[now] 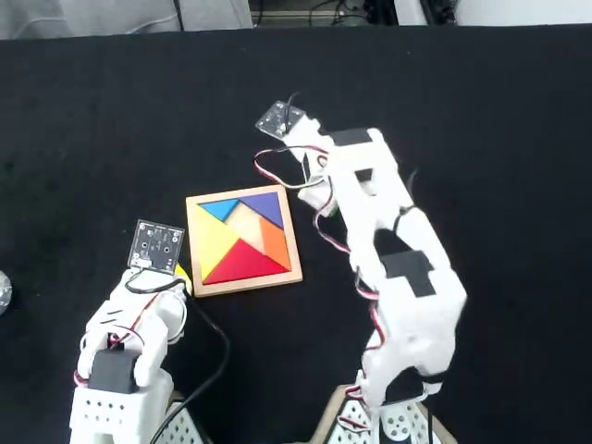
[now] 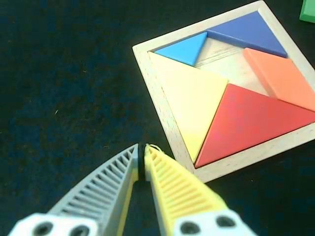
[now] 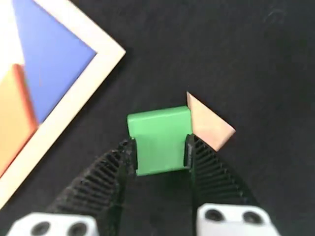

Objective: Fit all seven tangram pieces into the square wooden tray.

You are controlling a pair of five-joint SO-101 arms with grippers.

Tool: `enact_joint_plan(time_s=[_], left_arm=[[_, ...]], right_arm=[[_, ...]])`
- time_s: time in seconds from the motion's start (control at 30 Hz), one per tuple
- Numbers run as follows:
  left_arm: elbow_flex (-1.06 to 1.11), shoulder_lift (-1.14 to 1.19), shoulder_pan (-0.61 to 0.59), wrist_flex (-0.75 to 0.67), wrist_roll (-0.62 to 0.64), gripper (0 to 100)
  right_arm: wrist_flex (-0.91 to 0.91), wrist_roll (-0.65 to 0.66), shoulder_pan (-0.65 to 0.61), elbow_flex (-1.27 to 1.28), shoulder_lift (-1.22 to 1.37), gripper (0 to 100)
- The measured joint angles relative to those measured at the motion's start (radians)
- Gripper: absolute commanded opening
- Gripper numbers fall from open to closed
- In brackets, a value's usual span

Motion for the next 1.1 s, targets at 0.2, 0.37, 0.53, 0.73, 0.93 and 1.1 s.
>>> enact_joint_plan(time_s=[0.2,0.37,0.53,0.73,0.93,1.1], left_arm=[[0.000,0.000,0.000,-0.014,0.000,3],[0.000,0.000,0.000,-0.015,0.000,3],[0.000,0.000,0.000,-0.015,0.000,3],[0.000,0.000,0.000,-0.015,0.000,3],[0.000,0.000,0.000,-0.015,0.000,3],[0.000,0.000,0.000,-0.015,0.000,3]], right_arm=[[0.008,0.003,-0.002,-0.087,0.068,16.9],[0.087,0.063,-0.002,-0.098,0.068,16.9],[0.152,0.071,-0.011,-0.112,0.068,16.9],[0.163,0.066,-0.008,-0.110,0.048,17.5],[0.132,0.063,-0.008,-0.077,0.046,17.5],[0.127,0.060,-0.009,-0.077,0.046,31.3]])
